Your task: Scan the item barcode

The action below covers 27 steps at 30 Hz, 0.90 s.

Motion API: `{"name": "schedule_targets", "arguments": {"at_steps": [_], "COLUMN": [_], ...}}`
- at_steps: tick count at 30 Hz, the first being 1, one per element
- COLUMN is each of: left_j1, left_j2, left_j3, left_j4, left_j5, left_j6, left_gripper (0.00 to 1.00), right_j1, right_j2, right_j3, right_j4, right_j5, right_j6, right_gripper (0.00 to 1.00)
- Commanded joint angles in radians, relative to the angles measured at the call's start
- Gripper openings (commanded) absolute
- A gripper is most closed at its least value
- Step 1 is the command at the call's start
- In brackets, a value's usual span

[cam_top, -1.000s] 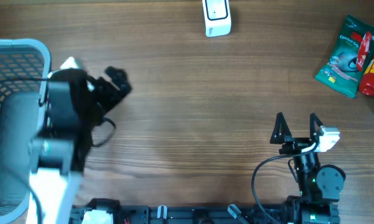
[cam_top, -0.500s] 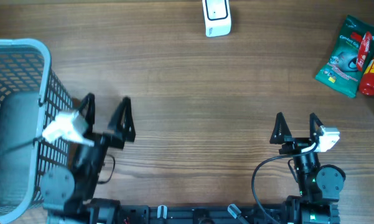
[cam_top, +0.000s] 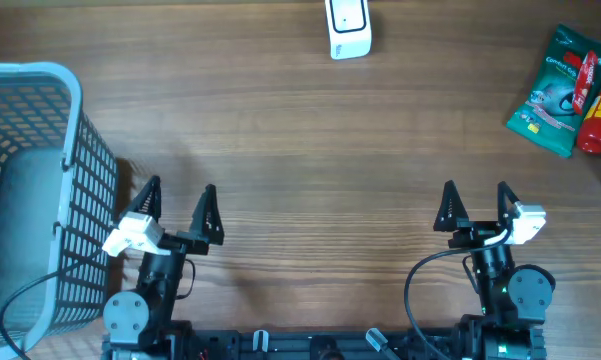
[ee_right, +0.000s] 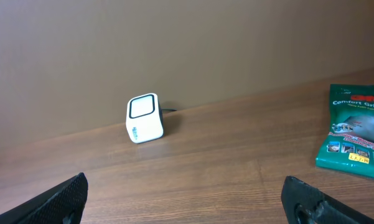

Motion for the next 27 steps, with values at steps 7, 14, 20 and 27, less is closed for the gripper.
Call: {"name": "schedule_targets", "arguments": {"at_steps": [7, 14, 20, 27], "left_j1": [0.01, 0.01, 0.011, 0.011], "left_j2": [-0.013, -0.013, -0.013, -0.013], "left_j3": [-0.069, -0.069, -0.069, -0.069], "left_j4": [-0.135, -0.208, -0.211, -0.21], "left_j5": [-0.078, -0.153, -0.136, -0.129], "left_j6": [0.032, -0.021, -0.003, 0.031], "left_gripper": [1.0, 1.0, 1.0, 1.0], "right_j1": [0.003, 0.003, 0.003, 0.003], "right_j2": [-0.011, -0.011, -0.011, -0.011], "right_j3": [-0.001, -0.001, -0.001, -0.001], "right_j4": [0.004, 0.004, 0.004, 0.004], "right_j5": [0.021, 0.021, 0.021, 0.021], "right_j6": [-0.017, -0.018, -0.018, -0.018], "right_gripper": [1.0, 1.0, 1.0, 1.0]}}
